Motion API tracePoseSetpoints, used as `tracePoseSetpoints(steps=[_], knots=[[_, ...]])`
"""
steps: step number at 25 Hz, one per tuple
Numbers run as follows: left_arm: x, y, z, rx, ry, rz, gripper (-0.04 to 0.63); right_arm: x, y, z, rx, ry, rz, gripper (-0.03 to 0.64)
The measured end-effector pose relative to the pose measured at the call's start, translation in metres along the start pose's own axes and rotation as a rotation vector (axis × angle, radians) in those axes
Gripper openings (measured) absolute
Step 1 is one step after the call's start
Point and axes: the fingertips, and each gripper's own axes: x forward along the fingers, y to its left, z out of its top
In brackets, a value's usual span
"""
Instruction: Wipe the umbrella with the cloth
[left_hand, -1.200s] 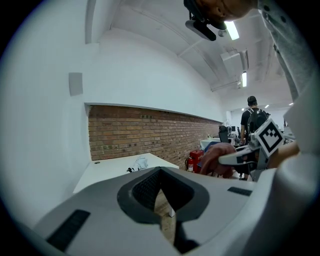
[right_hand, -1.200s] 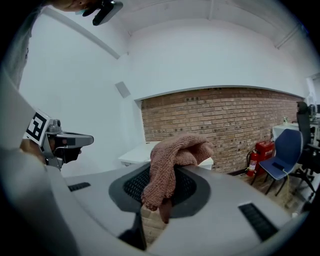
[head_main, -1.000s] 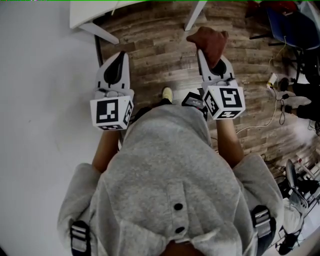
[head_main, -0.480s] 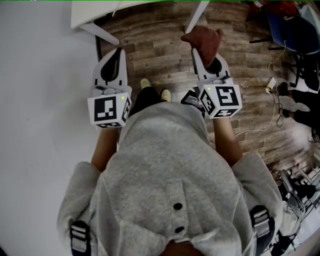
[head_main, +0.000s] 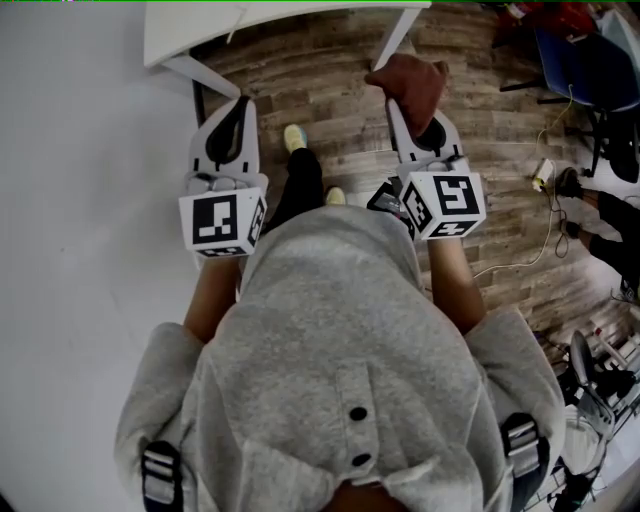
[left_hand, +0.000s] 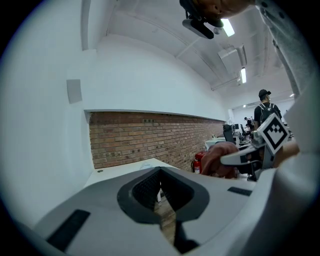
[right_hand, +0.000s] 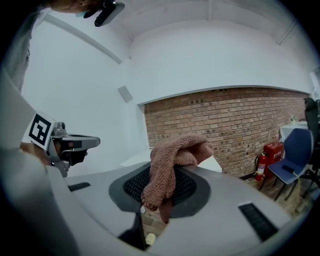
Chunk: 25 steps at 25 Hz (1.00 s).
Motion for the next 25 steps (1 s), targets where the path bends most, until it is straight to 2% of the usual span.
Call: tracePoseSetpoints(steps=[8, 16, 25], knots=[[0.041, 0.039, -0.008, -0.017, -0.01, -0.002, 0.015, 0.049, -0.006, 0.005, -0.027, 0.012, -0.02, 0.084], [0.104, 0.085, -0.003, -0.04, 0.011, -0.008, 0.015, 0.123, -0.021, 0.033, -0.014, 0.031, -0.01, 0.084], [0.153, 0.147, -0.003, -0.071, 0.015, -0.009, 0.015, 0.194, -0.02, 0.054, -0.047, 0.068, -0.017, 0.084]])
